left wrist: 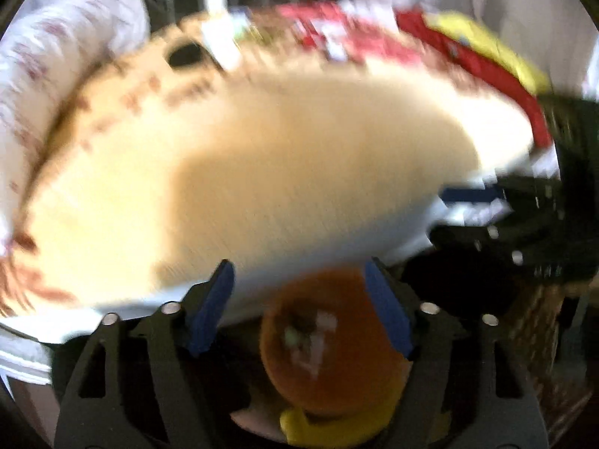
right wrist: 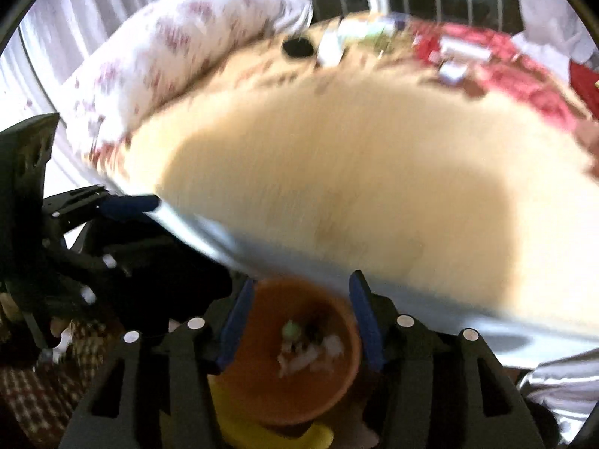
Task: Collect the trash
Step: 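Drop the eye-drop bottle and lip gloss tube into the orange bin with both grippers, then grasp the black pouf with the left gripper, then grasp the white pill bottle with the right gripper while the left holds the black pouf, then lower both grippers over the orange bin and release the pouf and pill bottle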
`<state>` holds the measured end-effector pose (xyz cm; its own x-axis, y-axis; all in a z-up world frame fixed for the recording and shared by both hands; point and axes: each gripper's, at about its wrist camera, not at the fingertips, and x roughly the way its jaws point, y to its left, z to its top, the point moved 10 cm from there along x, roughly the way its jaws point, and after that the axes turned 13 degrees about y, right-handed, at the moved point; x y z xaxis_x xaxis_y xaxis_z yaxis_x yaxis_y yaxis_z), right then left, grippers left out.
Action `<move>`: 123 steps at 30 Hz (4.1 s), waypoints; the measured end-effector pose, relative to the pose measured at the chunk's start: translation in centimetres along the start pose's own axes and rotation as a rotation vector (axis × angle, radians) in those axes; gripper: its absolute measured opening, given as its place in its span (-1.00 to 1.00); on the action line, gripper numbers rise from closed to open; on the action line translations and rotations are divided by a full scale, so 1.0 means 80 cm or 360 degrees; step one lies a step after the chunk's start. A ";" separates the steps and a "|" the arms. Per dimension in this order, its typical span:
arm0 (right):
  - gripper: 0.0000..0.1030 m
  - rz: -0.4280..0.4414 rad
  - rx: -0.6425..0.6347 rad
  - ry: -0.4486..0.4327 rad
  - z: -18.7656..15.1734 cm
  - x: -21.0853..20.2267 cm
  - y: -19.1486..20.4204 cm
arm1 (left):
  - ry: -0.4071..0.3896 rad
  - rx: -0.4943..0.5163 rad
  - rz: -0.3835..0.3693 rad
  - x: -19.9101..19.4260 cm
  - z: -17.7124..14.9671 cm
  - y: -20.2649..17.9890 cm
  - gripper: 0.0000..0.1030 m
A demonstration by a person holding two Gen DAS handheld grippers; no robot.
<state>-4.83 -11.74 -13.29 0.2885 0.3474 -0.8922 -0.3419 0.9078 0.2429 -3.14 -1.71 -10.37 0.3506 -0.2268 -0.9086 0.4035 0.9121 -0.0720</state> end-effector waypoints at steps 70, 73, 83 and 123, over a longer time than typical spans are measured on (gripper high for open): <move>-0.13 -0.0393 -0.0064 0.0041 0.443 0.189 -0.043 | -0.0278 -0.0489 0.0145 0.028 0.165 0.196 -0.06; -0.15 -0.0408 -0.0073 0.0024 0.441 0.179 -0.041 | -0.0273 -0.0487 0.0133 0.029 0.161 0.194 -0.06; -0.17 -0.0300 -0.0136 -0.0081 0.377 0.108 -0.017 | -0.0310 -0.0442 0.0132 0.008 0.143 0.160 -0.06; 0.42 0.0016 -0.0082 0.0371 -0.057 0.068 0.037 | 0.0553 0.0063 -0.0098 0.071 -0.122 -0.035 0.46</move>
<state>-8.38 -8.22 -19.14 0.0725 0.2875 -0.9550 -0.3906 0.8892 0.2381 -10.49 -2.20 -19.35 0.0188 -0.1448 -0.9893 0.4495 0.8851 -0.1210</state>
